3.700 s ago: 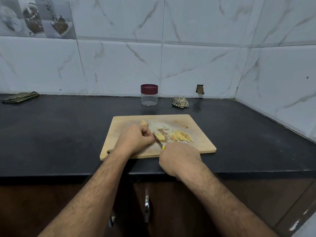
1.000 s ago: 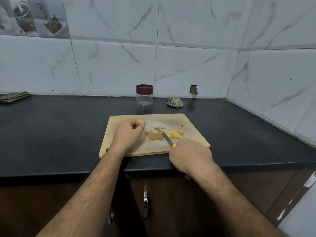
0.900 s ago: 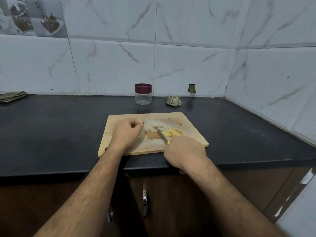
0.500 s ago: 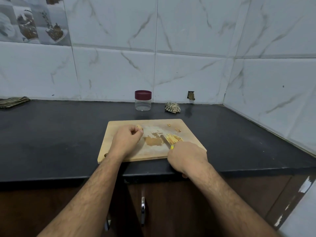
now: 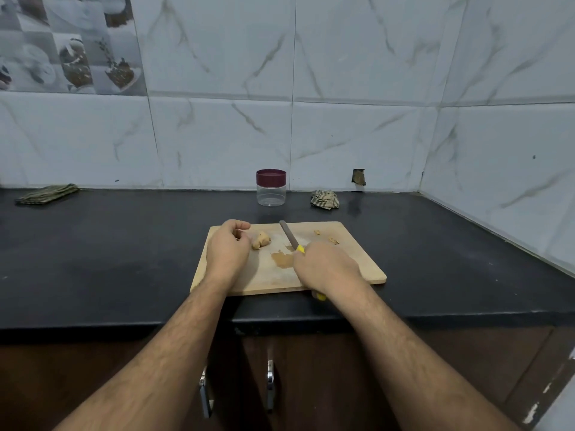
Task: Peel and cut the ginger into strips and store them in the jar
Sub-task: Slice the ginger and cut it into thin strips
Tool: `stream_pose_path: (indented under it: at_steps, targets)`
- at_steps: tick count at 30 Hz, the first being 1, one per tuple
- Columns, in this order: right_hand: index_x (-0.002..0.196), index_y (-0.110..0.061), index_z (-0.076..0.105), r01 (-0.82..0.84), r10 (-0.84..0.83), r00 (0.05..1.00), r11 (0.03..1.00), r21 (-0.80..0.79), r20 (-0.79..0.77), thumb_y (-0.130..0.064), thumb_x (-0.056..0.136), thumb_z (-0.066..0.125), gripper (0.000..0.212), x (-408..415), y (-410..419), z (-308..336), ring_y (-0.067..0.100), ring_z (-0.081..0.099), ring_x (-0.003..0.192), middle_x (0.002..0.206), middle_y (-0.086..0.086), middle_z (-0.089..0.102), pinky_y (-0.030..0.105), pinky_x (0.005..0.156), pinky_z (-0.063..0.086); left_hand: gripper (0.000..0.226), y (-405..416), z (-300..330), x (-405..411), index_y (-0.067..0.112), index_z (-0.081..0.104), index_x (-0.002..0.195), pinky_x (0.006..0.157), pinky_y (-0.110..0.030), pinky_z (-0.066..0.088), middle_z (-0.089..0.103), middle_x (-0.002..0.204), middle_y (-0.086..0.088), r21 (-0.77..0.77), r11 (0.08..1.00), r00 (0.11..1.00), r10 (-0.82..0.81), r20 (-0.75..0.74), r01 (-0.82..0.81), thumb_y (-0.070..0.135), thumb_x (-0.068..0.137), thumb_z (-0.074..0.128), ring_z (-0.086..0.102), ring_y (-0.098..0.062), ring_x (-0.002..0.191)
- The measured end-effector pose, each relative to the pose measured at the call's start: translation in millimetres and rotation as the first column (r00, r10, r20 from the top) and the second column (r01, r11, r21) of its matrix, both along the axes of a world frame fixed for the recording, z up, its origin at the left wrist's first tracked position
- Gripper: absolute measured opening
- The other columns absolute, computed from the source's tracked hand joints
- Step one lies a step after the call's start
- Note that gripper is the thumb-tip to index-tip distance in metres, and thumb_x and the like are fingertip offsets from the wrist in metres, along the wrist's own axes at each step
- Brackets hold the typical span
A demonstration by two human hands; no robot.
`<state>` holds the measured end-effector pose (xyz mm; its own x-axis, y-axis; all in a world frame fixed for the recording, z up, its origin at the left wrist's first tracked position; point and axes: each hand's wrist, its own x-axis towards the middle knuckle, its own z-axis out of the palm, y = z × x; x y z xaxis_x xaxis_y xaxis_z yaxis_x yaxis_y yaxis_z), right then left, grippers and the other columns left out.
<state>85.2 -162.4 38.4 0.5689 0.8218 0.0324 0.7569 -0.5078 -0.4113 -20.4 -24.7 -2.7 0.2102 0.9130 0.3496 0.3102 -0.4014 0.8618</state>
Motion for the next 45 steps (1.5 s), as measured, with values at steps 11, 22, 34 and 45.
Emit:
stream_pose_path:
  at_steps: [11, 22, 34, 45]
  targets:
    - [0.106, -0.013, 0.061, -0.032, 0.037, 0.988, 0.999, 0.036, -0.15, -0.033, 0.09, 0.04, 0.033, 8, 33, -17, 0.03, 0.059, 0.096, 0.099, 0.008, 0.065, 0.035, 0.075, 0.045, 0.03, 27, 26, 16, 0.019, 0.065, 0.116, 0.068, -0.02, 0.04, 0.064, 0.099, 0.005, -0.047, 0.994, 0.922, -0.114, -0.371, 0.104, 0.007, 0.089, 0.059, 0.059, -0.011, 0.094]
    - [0.115, -0.014, 0.064, 0.011, 0.002, 0.993, 0.994, 0.106, -0.114, -0.035, 0.095, 0.036, 0.041, 17, 39, -28, 0.03, 0.058, 0.103, 0.114, 0.009, 0.066, 0.035, 0.075, 0.041, 0.032, 27, 20, 20, 0.016, 0.073, 0.108, 0.077, -0.026, 0.044, 0.07, 0.107, 0.003, -0.042, 0.997, 0.874, -0.072, -0.48, 0.059, 0.035, 0.083, 0.077, 0.061, -0.015, 0.1]
    - [0.111, -0.012, 0.065, 0.05, -0.036, 0.994, 0.988, 0.143, -0.099, -0.037, 0.096, 0.034, 0.043, 16, 38, -32, 0.028, 0.057, 0.096, 0.103, 0.008, 0.07, 0.035, 0.072, 0.038, 0.024, 24, 21, 17, 0.016, 0.073, 0.093, 0.082, -0.032, 0.052, 0.072, 0.09, 0.003, -0.128, 0.976, 0.843, -0.219, -0.491, 0.179, 0.028, 0.076, 0.084, 0.065, -0.014, 0.087]
    - [0.099, -0.013, 0.066, 0.024, -0.002, 0.989, 0.988, 0.15, -0.147, -0.036, 0.096, 0.032, 0.041, 15, 32, -31, 0.026, 0.063, 0.091, 0.091, 0.009, 0.072, 0.035, 0.073, 0.047, 0.048, 25, 15, 9, 0.015, 0.064, 0.125, 0.097, -0.03, 0.048, 0.071, 0.103, 0.004, -0.098, 0.972, 0.848, -0.235, -0.476, 0.215, 0.016, 0.08, 0.08, 0.064, -0.014, 0.1]
